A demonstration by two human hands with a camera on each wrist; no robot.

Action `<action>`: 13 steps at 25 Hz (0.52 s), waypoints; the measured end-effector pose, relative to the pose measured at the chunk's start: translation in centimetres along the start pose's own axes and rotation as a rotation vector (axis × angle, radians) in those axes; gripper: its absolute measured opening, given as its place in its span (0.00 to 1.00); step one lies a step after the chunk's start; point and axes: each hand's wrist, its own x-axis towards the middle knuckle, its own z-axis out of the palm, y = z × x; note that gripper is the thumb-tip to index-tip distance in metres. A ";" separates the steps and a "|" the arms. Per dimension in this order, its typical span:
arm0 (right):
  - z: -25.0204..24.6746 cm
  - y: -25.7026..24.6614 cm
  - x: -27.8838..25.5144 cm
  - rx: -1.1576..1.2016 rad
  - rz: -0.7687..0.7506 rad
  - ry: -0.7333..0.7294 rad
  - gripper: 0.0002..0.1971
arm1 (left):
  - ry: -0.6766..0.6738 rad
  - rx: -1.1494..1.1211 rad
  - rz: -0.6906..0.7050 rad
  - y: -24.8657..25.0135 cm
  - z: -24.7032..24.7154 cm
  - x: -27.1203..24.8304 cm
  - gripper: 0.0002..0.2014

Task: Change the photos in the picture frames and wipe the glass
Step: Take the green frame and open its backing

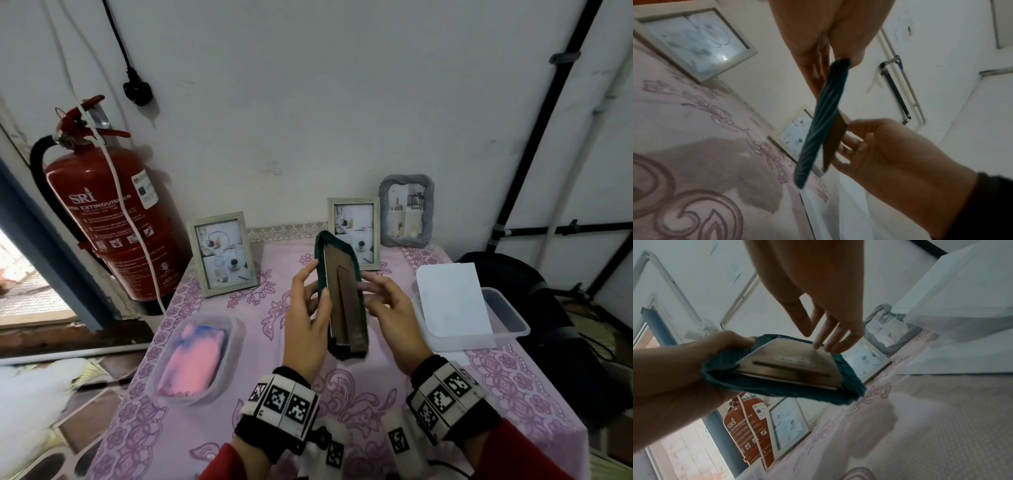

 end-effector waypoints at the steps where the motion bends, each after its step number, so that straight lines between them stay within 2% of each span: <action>1: -0.2 0.0 0.1 -0.068 -0.008 0.054 0.21 | 0.006 -0.051 -0.018 0.0 -0.3 0.1 0.18; 3: -0.7 0.3 0.2 -0.148 0.000 0.114 0.22 | 0.020 -0.122 -0.046 0.0 -0.9 0.4 0.18; 8: -1.5 1.3 0.1 -0.049 0.068 0.051 0.18 | 0.093 -0.190 -0.175 -1.4 -1.8 0.4 0.16; 13: -2.6 2.7 -0.4 -0.120 0.086 0.067 0.19 | 0.098 0.005 -0.263 -4.0 -3.3 0.0 0.18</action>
